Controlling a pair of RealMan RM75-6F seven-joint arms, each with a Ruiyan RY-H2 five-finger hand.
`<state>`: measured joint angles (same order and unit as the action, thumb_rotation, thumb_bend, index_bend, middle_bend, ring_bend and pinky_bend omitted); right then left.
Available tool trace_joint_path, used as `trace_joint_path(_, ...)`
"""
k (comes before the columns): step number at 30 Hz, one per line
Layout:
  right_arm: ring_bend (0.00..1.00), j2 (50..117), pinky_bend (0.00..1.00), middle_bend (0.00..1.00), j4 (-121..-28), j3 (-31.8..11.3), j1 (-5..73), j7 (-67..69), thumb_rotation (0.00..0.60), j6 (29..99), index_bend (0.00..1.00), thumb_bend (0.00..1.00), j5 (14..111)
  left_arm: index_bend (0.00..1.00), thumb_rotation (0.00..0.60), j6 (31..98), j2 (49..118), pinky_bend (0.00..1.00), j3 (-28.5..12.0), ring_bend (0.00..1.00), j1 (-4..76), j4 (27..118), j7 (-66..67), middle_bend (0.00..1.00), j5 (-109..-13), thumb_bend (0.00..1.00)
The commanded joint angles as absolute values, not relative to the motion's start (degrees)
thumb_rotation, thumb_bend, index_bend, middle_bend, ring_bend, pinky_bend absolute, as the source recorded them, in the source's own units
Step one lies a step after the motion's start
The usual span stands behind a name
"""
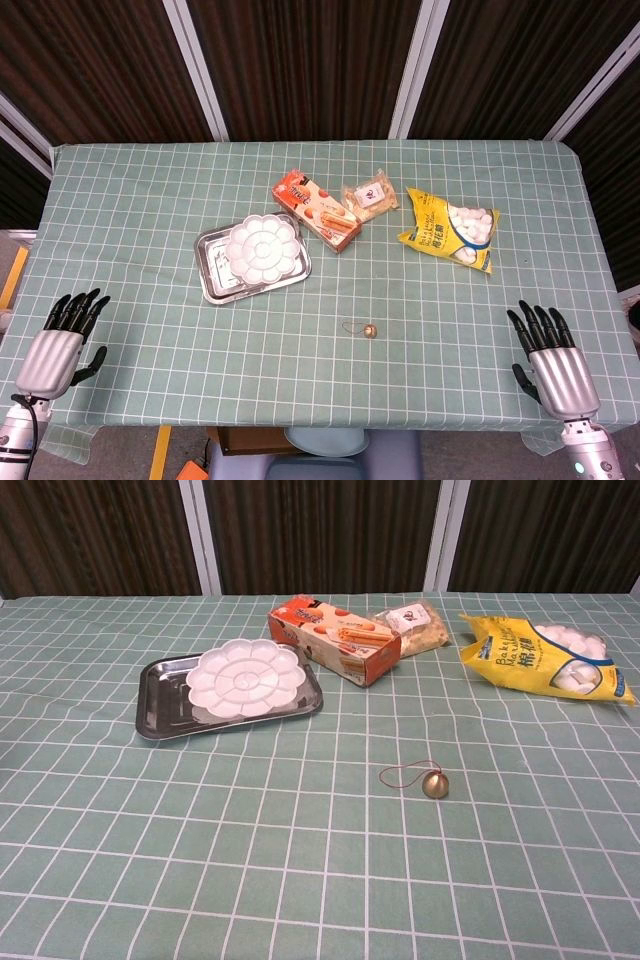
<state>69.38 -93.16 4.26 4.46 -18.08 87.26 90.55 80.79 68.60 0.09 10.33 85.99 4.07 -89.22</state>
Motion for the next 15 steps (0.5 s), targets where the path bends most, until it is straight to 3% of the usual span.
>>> trace_joint_path(1, 0.00, 70.8, 0.00, 0.00, -92.3, 4.4, 5.9, -17.6, 0.600, 85.2, 0.00, 0.43, 92.8, 0.00, 0.600, 80.5, 68.5, 0.03, 0.2, 0.00, 10.4, 86.1, 3.9, 0.00, -89.3, 0.42)
trace_joint_path(8, 0.00, 77.3, 0.00, 0.00, -91.5, 1.0, 15.1, -20.4, 0.600, 73.9, 0.04, 0.43, 95.8, 0.00, 0.600, 80.3, 68.0, 0.03, 0.4, 0.00, 10.7, 86.3, 2.0, 0.00, -89.9, 0.42)
trace_joint_path(15, 0.00, 86.2, 0.00, 0.00, -88.2, -4.6, 23.5, -24.3, 0.600, 62.3, 0.31, 0.43, 89.9, 0.00, 0.600, 80.2, 67.7, 0.03, 1.1, 0.00, 10.9, 85.8, 1.0, 0.00, -91.1, 0.42)
